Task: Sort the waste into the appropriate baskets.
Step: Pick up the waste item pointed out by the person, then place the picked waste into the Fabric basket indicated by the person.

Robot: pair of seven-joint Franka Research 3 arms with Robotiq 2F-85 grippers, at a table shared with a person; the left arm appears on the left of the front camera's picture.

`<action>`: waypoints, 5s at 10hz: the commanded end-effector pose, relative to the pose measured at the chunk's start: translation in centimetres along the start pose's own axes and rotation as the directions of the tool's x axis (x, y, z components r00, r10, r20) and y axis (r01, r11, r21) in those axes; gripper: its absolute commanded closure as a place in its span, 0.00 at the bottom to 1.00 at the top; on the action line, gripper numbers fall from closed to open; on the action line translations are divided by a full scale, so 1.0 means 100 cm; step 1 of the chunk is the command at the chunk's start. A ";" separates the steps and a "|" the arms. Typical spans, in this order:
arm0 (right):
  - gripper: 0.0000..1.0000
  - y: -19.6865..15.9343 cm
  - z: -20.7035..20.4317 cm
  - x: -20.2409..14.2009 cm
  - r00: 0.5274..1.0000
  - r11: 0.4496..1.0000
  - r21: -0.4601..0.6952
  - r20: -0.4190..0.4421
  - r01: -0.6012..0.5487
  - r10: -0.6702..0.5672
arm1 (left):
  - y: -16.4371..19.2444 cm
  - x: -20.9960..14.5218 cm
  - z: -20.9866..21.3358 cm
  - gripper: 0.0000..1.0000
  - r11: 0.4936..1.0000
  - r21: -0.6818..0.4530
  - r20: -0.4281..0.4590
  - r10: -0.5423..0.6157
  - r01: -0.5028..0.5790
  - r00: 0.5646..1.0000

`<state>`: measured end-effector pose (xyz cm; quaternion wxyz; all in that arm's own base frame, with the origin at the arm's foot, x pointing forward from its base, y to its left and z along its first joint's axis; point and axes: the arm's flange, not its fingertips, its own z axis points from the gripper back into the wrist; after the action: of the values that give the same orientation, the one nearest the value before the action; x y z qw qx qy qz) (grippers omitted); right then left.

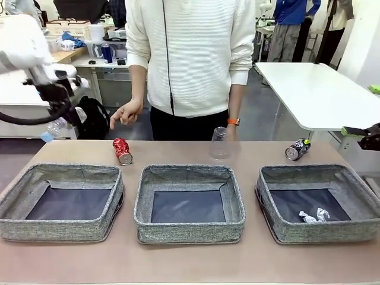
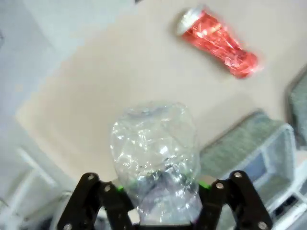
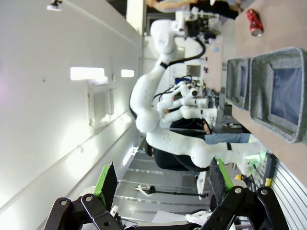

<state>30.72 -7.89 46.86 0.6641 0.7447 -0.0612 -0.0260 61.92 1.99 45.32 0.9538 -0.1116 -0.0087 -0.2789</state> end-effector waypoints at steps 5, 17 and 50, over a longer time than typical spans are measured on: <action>0.00 0.006 -0.001 0.000 1.000 1.000 0.017 0.001 0.015 -0.015 | -0.138 -0.089 0.011 1.00 0.907 -0.248 -0.015 0.347 -0.339 0.938; 0.00 0.006 -0.001 0.000 1.000 1.000 0.017 0.001 0.015 -0.015 | -0.329 -0.057 0.131 1.00 0.763 -0.090 0.038 0.645 -0.640 0.763; 0.00 0.006 -0.001 0.000 1.000 1.000 0.017 0.001 0.015 -0.015 | -0.494 0.042 0.192 1.00 0.904 -0.130 -0.043 0.405 -0.407 0.913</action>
<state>30.69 -7.88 46.88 0.6640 0.7448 -0.0606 -0.0254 40.26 -36.76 74.46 0.9798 -0.1788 0.0480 -0.0750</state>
